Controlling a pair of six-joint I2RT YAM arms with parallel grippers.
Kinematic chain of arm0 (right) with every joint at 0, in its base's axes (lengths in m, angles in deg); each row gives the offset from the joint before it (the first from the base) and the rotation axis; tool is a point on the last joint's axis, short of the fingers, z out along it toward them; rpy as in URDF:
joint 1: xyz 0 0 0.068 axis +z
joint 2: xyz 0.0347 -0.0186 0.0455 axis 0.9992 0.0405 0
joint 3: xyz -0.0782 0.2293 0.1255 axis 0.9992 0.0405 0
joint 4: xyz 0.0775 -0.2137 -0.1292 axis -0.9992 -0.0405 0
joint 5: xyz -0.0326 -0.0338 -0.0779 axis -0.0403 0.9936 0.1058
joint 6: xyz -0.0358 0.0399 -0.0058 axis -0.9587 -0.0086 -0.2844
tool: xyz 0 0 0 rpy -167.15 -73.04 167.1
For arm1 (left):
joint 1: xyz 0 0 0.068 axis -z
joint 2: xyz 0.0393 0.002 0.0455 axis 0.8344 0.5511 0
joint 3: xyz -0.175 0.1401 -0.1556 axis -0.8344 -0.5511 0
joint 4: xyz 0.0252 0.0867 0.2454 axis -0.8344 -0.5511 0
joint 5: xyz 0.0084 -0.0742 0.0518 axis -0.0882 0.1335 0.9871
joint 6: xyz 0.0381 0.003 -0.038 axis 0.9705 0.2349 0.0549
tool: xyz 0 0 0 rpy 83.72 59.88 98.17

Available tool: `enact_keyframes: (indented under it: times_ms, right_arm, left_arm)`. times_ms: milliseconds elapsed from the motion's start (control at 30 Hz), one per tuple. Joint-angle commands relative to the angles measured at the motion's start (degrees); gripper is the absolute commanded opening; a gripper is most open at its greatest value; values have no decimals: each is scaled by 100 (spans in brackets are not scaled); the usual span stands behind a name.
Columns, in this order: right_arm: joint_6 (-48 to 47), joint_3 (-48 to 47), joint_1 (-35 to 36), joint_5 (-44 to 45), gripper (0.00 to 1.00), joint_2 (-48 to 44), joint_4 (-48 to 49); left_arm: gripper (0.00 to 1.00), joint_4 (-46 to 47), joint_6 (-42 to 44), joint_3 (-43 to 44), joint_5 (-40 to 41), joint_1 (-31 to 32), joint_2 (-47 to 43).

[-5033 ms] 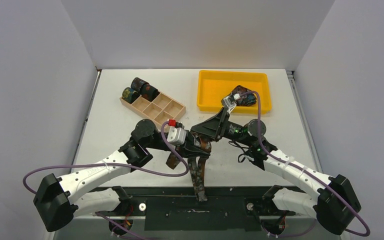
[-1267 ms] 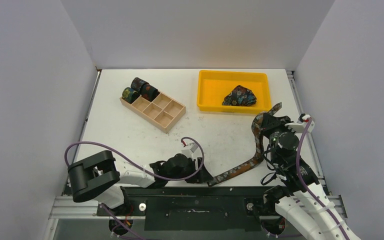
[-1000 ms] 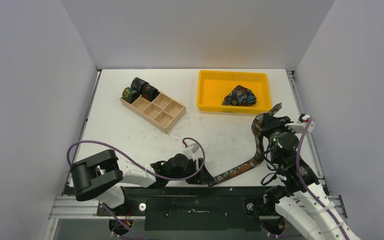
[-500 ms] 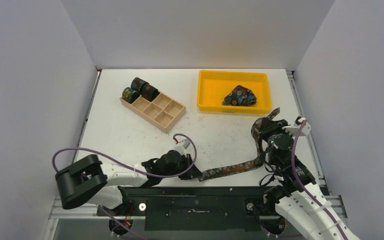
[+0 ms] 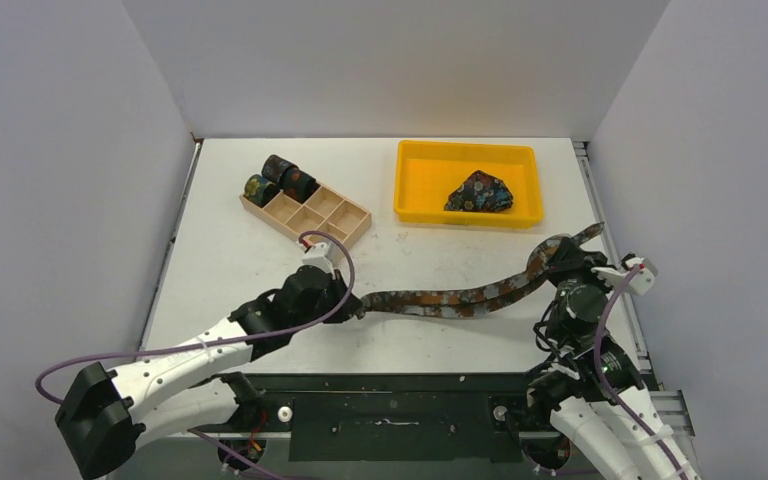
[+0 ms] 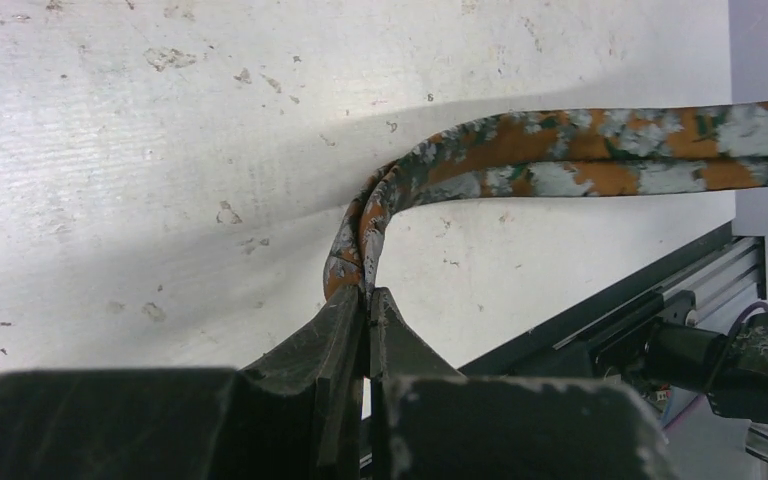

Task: Roll the ties
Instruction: Flatten out the tie at the center of the board.

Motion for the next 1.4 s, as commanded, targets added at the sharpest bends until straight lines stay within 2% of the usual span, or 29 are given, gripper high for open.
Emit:
enact_keyframes:
  times_ms: [0, 100, 200, 267, 400, 500, 600, 867, 900, 967, 1033, 1067, 1100, 1200, 1367]
  right_arm:
    - [-1044, -676, -16, 851, 5, -130, 415]
    - [-1748, -965, -16, 1077, 5, -97, 932]
    - [-1257, -812, -15, 1259, 5, 159, 659]
    - [-191, -430, -20, 1167, 5, 362, -14]
    - [1126, 720, -29, 548, 5, 645, 41]
    - [1342, 1324, -33, 300, 5, 784, 343]
    - [1386, 1614, -33, 212, 5, 805, 468]
    - [1787, 2278, -56, -358, 5, 752, 511]
    - [1778, 2311, -51, -425, 8, 752, 503]
    - [1756, 2280, -58, -506, 35, 717, 389]
    - [1666, 2159, -58, -503, 67, 649, 220]
    - [1633, 2079, -62, -479, 79, 613, 122]
    - [1632, 2026, -61, -442, 86, 582, 38]
    - [1671, 1929, -113, -419, 95, 617, -52]
    - [2012, 1869, -405, -667, 98, 1006, -4]
  left_arm:
    - [0, -54, 510, 914, -356, -59, 525]
    - [0, -173, 725, 1635, -473, -79, 874]
    - [0, -234, 784, 1710, -471, -155, 1028]
    - [0, -128, 648, 1224, -477, -263, 1068]
    - [0, 345, 237, -4, -250, -448, 955]
    - [0, 620, 1, -778, 6, -593, 722]
    - [0, 670, -126, -1193, 246, -691, 397]
    - [0, 278, -99, -1450, 677, -741, -400]
    - [0, 247, -86, -1464, 680, -748, -459]
    - [0, 154, -58, -1470, 700, -753, -525]
    - [0, 80, -34, -1476, 715, -757, -598]
    - [0, 60, -32, -1486, 711, -760, -639]
    - [0, 47, -23, -1493, 707, -761, -684]
    - [0, -13, -19, -1489, 700, -766, -798]
    - [0, -246, 16, -1488, 698, -762, -1086]
